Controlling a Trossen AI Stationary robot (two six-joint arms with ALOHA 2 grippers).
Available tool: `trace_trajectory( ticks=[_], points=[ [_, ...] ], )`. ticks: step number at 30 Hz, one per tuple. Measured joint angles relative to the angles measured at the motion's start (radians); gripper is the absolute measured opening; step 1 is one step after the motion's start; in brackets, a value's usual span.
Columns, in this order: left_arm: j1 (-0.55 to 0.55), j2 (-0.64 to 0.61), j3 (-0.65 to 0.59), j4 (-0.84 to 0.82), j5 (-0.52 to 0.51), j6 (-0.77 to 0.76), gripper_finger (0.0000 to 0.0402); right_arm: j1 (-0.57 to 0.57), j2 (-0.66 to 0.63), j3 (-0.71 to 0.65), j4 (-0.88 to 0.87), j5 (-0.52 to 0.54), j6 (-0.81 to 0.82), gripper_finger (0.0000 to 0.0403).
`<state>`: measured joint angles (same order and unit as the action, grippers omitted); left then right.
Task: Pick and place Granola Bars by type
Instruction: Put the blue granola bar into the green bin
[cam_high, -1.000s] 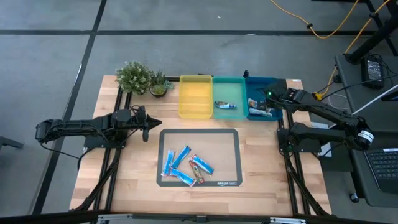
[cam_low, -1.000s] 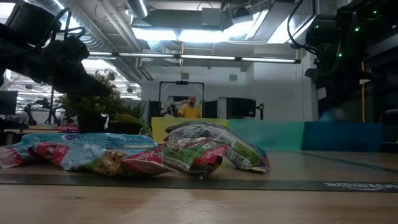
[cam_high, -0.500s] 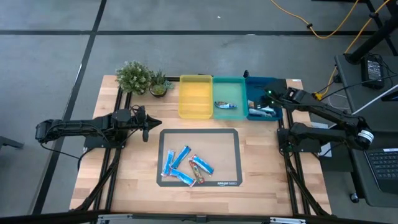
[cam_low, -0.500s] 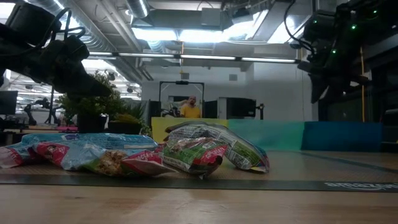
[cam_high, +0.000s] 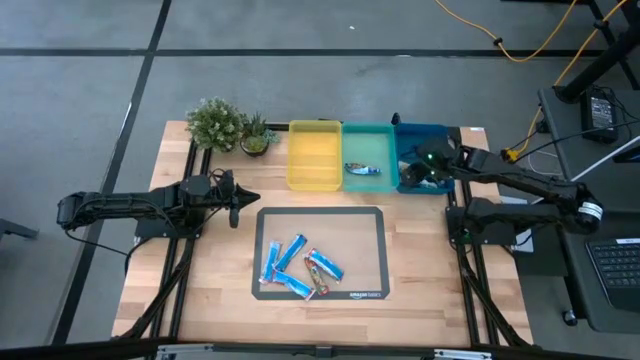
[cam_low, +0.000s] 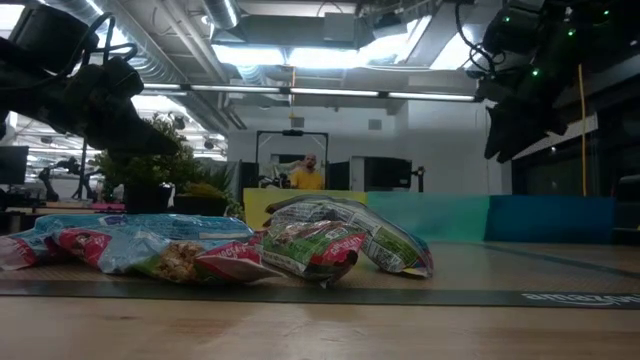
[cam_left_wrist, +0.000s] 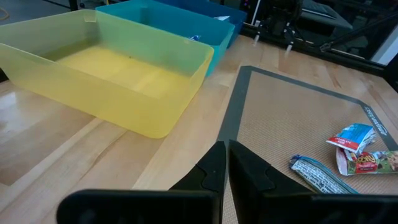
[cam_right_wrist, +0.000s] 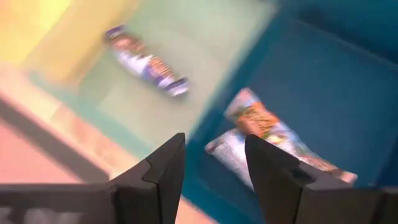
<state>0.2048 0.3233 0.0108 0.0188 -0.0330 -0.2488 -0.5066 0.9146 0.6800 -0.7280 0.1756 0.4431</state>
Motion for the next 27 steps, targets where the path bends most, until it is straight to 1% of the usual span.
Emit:
trace_trajectory(
  ticks=[4,8,12,16,18,20,22,24,27],
  points=[
    [0.0,0.0,0.0,0.0,0.0,0.0,0.0011,0.061,0.0,0.0,0.012,-0.044,-0.066,0.0171],
    [0.0,0.0,0.0,0.003,0.0,0.001,0.0012,0.147,0.0,0.0,0.079,-0.056,-0.14,0.0171],
    [0.0,0.0,0.0,0.039,-0.003,0.027,0.0012,0.257,-0.002,0.0,0.253,-0.079,-0.233,0.0164],
    [0.0,0.0,0.0,0.108,-0.01,-0.005,0.001,0.375,-0.003,0.0,0.452,-0.093,-0.324,0.015],
    [0.0,0.0,0.0,0.17,-0.017,-0.048,0.0012,0.428,-0.003,0.0,0.52,-0.094,-0.352,0.0142],
    [0.0,0.0,0.001,0.219,-0.012,-0.128,0.0013,0.472,-0.003,0.0,0.551,-0.094,-0.355,0.0135],
    [0.0,0.0,0.001,0.237,0.011,-0.213,0.0015,0.511,-0.003,0.0,0.553,-0.093,-0.329,0.0129],
    [-0.001,0.0,0.001,0.245,0.026,-0.261,0.0015,0.548,-0.003,0.0,0.552,-0.092,-0.297,0.0123],
    [-0.001,0.0,0.001,0.252,0.041,-0.32,0.0015,0.599,-0.003,0.0,0.558,-0.091,-0.291,0.0116]
  ],
)
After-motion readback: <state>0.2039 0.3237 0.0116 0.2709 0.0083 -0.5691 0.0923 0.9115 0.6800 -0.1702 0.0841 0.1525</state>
